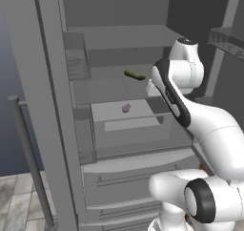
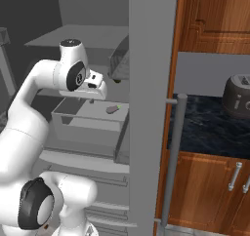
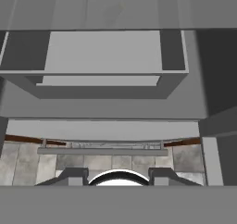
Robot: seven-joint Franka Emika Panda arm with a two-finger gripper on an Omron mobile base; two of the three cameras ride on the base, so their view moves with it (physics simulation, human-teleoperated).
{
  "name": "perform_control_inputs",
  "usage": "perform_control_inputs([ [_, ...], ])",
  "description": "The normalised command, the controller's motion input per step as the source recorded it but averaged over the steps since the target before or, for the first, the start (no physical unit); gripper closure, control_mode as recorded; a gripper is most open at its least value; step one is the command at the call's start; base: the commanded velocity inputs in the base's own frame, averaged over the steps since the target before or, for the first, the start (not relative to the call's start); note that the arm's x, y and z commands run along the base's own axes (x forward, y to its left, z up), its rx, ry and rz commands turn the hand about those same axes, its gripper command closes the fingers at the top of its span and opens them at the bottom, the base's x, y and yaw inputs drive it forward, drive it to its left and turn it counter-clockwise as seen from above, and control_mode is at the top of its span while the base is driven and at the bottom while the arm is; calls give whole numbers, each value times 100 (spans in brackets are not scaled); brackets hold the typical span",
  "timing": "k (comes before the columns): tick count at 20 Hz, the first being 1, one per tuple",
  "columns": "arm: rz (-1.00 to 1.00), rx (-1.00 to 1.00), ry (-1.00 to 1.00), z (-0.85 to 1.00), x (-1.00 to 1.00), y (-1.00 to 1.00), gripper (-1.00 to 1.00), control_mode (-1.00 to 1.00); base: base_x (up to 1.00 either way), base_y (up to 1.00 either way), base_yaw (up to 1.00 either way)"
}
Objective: Fully open the fridge drawer.
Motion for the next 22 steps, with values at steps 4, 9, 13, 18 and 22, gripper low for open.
perform_control_inputs([
  [4, 0, 0, 0, 0, -1, 12, -100, -100, 0, 0, 0],
  [9, 0, 0, 0, 0, 0, 48, -100, -100, 0, 0, 0],
  [13, 0, 0, 1, -1, 0, 18, -100, -100, 0, 0, 0],
  [18, 0, 0, 0, -2, -2, 0, -100, 100, -21, 0, 0],
  [22, 0, 0, 0, 0, 0, 0, -100, 100, -29, 0, 0],
])
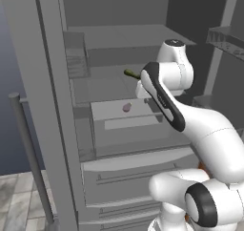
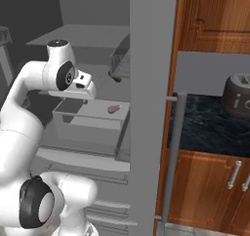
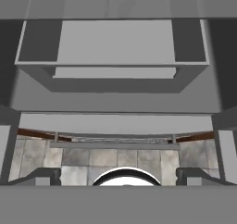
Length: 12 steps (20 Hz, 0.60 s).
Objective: Fully open the fridge drawer.
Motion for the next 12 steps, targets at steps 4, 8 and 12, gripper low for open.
perform_control_inputs([
  [4, 0, 0, 0, 0, 0, 0, -100, 100, -41, 0, 0],
  [8, 0, 0, 0, 0, 0, 0, -100, 100, -38, 0, 0],
  [12, 0, 0, 0, 0, 0, 0, -100, 100, -24, 0, 0],
])
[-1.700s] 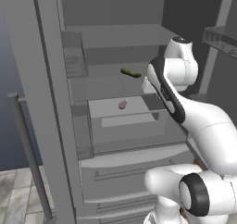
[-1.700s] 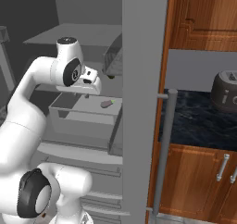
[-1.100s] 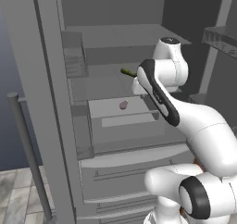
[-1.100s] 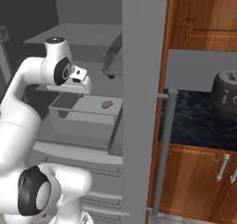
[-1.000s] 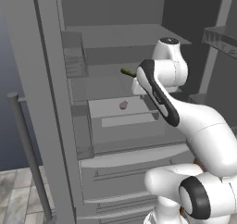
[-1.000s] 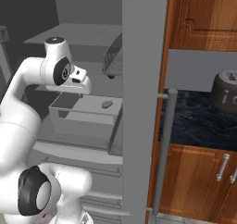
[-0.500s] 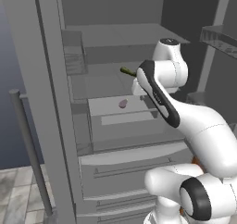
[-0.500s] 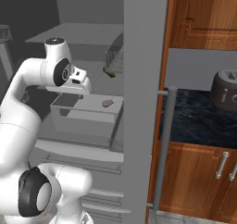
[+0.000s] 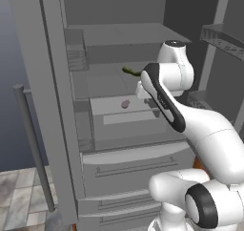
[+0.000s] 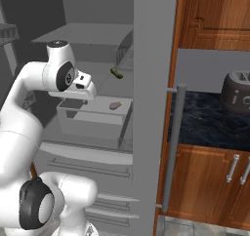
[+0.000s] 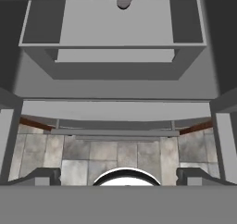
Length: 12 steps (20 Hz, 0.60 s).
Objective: Fully open the fridge drawer.
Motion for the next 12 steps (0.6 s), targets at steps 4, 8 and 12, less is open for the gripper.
perform_control_inputs([
  [4, 0, 0, 0, 0, 0, 0, -100, -100, -1, 0, 0],
  [8, 0, 0, 0, 0, 3, 0, -100, -100, 0, 0, 0],
  [12, 0, 0, -1, -22, 24, 0, -100, -100, 0, 0, 0],
])
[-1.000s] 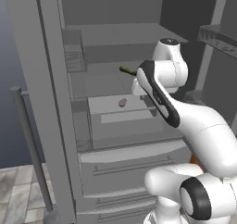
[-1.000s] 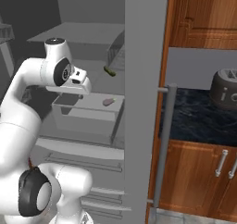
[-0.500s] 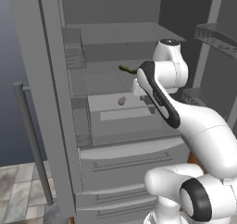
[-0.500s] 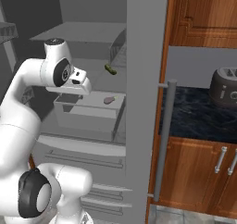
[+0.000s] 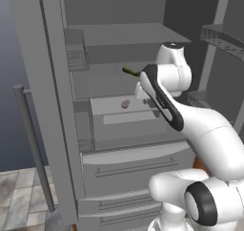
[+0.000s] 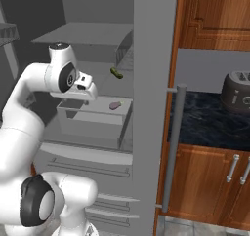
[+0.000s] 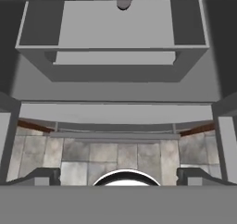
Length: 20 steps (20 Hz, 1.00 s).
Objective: Fully open the fridge drawer.
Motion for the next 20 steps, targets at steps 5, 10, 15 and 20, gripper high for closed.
perform_control_inputs([
  [5, 0, 0, -4, -43, 34, 0, -100, -100, 0, 0, 0],
  [10, 0, 0, -3, -40, 47, 0, -100, -100, 0, 0, 0],
  [15, 0, 0, -3, -30, 53, 0, -100, -100, 0, 0, 0],
  [20, 0, 0, -2, -15, 46, 0, -100, -100, 0, 0, 0],
])
